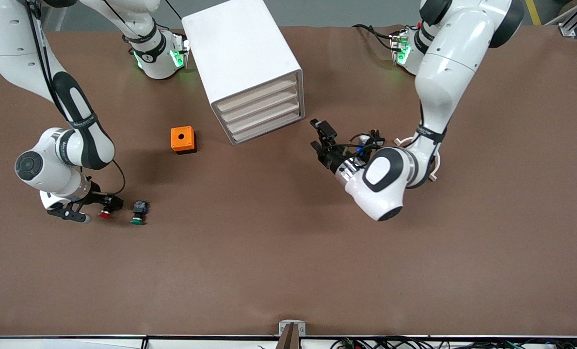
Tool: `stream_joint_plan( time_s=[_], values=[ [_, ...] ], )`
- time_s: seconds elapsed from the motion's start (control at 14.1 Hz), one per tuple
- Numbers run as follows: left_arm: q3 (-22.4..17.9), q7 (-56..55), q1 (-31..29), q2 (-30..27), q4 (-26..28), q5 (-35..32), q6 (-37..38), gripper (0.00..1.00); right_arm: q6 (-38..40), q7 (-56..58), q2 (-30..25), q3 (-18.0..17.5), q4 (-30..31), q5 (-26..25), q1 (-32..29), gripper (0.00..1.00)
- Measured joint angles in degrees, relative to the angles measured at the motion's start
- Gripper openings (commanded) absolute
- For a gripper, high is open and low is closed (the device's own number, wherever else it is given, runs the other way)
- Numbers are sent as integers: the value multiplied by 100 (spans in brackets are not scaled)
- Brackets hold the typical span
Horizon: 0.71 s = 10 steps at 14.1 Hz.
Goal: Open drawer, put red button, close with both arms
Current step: 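Grasp the red button with the right gripper while the left gripper hooks the drawer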
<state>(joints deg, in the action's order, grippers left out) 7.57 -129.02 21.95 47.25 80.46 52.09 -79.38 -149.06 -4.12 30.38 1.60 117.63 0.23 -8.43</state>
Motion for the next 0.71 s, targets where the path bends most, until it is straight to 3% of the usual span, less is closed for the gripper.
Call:
stream_joint_plan(
  time_s=[0.14,0.28,0.35,0.49,0.64,0.71],
  values=[
    [-1,-22,116,88,0,0,13,69,2,-1,0,0,1,0,0,100],
    [0,-22,150,186,0,31,47,54,8,-1,0,0,2,0,0,100],
    [1,-22,173,224,0,67,72,53,13,-2,0,-1,2,0,0,100],
    [7,-22,269,284,1,98,86,52,80,0,-1,-1,2,0,0,63],
    [17,-22,428,325,3,105,90,52,190,0,-7,-5,2,0,0,16],
    [41,-22,501,349,10,108,92,52,222,0,-12,-8,2,0,1,0]
  ],
)
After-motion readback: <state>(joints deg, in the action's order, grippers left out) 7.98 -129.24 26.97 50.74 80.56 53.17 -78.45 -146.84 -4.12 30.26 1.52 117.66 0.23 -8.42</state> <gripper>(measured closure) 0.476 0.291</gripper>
